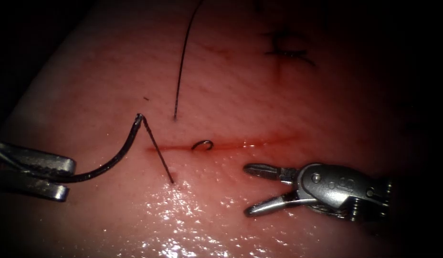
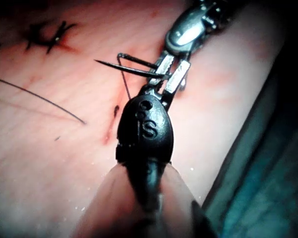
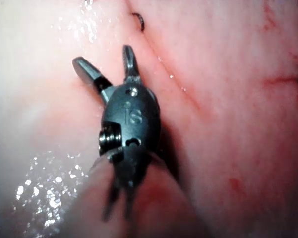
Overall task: Wound Closure
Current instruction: Pull suture through wound
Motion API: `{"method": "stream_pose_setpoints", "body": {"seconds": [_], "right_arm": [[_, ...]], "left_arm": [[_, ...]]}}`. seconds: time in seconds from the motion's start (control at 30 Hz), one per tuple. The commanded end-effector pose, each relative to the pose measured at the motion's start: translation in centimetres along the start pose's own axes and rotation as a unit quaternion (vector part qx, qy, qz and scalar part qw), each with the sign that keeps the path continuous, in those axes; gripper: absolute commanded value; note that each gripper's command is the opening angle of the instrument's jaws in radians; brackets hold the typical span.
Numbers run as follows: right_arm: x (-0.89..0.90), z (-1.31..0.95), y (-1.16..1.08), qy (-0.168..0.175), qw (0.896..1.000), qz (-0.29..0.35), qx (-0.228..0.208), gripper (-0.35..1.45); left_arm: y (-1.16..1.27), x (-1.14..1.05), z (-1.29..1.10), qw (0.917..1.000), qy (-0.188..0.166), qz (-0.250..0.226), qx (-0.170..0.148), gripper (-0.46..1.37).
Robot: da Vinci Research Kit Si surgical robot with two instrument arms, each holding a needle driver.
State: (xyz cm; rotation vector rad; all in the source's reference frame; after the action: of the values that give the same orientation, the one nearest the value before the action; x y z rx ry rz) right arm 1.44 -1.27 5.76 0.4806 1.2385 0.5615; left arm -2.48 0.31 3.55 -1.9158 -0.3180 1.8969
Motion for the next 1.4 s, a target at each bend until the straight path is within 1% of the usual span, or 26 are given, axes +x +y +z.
{"method": "stream_pose_setpoints", "body": {"seconds": [0.03,0.07,0.17,0.3,0.33,0.37,0.4,0.43,0.47,0.5,0.53,0.6,0.67,0.7,0.8,0.87,1.0,1.07,1.13,1.17,1.2,1.23,1.27,1.33,1.37,1.4], "right_arm": [[-0.01,0.02,-0.01,0.006,1.000,0.000,0.002,1.02],[-0.02,0.06,-0.03,0.018,1.000,0.007,0.000,1.02],[-0.06,0.15,-0.08,0.025,1.000,0.013,0.000,1.03],[-0.14,0.27,-0.13,0.027,0.999,0.018,0.001,1.03],[-0.16,0.30,-0.14,0.027,0.999,0.017,0.002,1.03],[-0.17,0.31,-0.15,0.027,1.000,0.016,0.001,1.03],[-0.18,0.33,-0.15,0.027,1.000,0.016,0.001,1.03],[-0.19,0.36,-0.16,0.029,0.999,0.015,0.000,1.03],[-0.19,0.36,-0.16,0.027,1.000,0.015,-0.001,1.03],[-0.20,0.37,-0.16,0.023,1.000,0.014,-0.001,1.03],[-0.21,0.38,-0.15,0.020,1.000,0.014,-0.002,1.02],[-0.23,0.38,-0.15,0.008,1.000,0.013,-0.003,1.02],[-0.25,0.38,-0.15,0.005,1.000,0.012,-0.003,1.02],[-0.26,0.38,-0.16,0.004,1.000,0.011,-0.003,1.02],[-0.30,0.40,-0.17,-0.001,1.000,0.009,-0.003,1.01],[-0.31,0.40,-0.16,-0.003,1.000,0.009,-0.004,1.01],[-0.32,0.41,-0.16,-0.006,1.000,0.008,-0.004,1.01],[-0.31,0.41,-0.16,-0.006,1.000,0.009,-0.005,1.01],[-0.31,0.43,-0.17,-0.006,1.000,0.009,-0.005,1.02],[-0.30,0.44,-0.17,-0.006,1.000,0.009,-0.006,1.02],[-0.30,0.44,-0.17,-0.006,1.000,0.009,-0.007,1.02],[-0.29,0.46,-0.18,-0.006,1.000,0.016,-0.007,1.03],[-0.29,0.46,-0.18,-0.005,1.000,0.022,-0.015,1.05],[-0.28,0.48,-0.20,-0.005,0.999,0.027,-0.033,1.06],[-0.27,0.48,-0.20,-0.005,0.999,0.027,-0.034,1.06],[-0.27,0.49,-0.22,-0.006,0.999,0.029,-0.041,1.07]], "left_arm": [[-0.07,0.01,-0.02,0.9997,-0.004,0.022,0.009,-0.35],[-0.13,0.08,-0.02,0.9981,-0.005,0.055,0.027,-0.35],[-0.25,0.18,-0.03,0.9935,0.006,0.098,0.057,-0.35],[-0.42,0.30,-0.05,0.9867,0.021,0.136,0.086,-0.35],[-0.48,0.34,-0.06,0.9839,0.026,0.150,0.095,-0.35],[-0.51,0.36,-0.06,0.9828,0.028,0.153,0.099,-0.35],[-0.56,0.40,-0.06,0.9800,0.033,0.164,0.107,-0.35],[-0.65,0.47,-0.06,0.9752,0.040,0.182,0.120,-0.35],[-0.67,0.48,-0.06,0.9740,0.042,0.186,0.123,-0.35],[-0.78,0.56,-0.06,0.9684,0.051,0.202,0.138,-0.35],[-0.84,0.61,-0.07,0.9653,0.057,0.209,0.147,-0.35],[-1.03,0.78,-0.09,0.9596,0.068,0.219,0.164,-0.35],[-1.14,0.89,-0.10,0.9568,0.074,0.222,0.173,-0.35],[-1.16,0.91,-0.10,0.9567,0.073,0.221,0.175,-0.35],[-1.34,1.12,-0.13,0.9549,0.081,0.219,0.184,-0.35],[-1.40,1.23,-0.14,0.9544,0.081,0.219,0.186,-0.35],[-1.41,1.32,-0.15,0.9543,0.084,0.218,0.186,-0.35],[-1.36,1.27,-0.14,0.9530,0.083,0.224,0.186,-0.35],[-1.28,1.14,-0.14,0.9536,0.084,0.223,0.184,-0.35],[-1.21,0.97,-0.14,0.9562,0.083,0.217,0.179,-0.35],[-1.20,0.93,-0.15,0.9569,0.082,0.215,0.177,-0.35],[-1.16,0.81,-0.16,0.9587,0.082,0.210,0.174,-0.35],[-1.14,0.71,-0.17,0.9595,0.082,0.208,0.171,-0.35],[-1.09,0.44,-0.21,0.9622,0.084,0.199,0.167,-0.35],[-1.09,0.40,-0.22,0.9628,0.083,0.197,0.165,-0.35],[-1.06,0.27,-0.24,0.9636,0.083,0.194,0.164,-0.35]]}}
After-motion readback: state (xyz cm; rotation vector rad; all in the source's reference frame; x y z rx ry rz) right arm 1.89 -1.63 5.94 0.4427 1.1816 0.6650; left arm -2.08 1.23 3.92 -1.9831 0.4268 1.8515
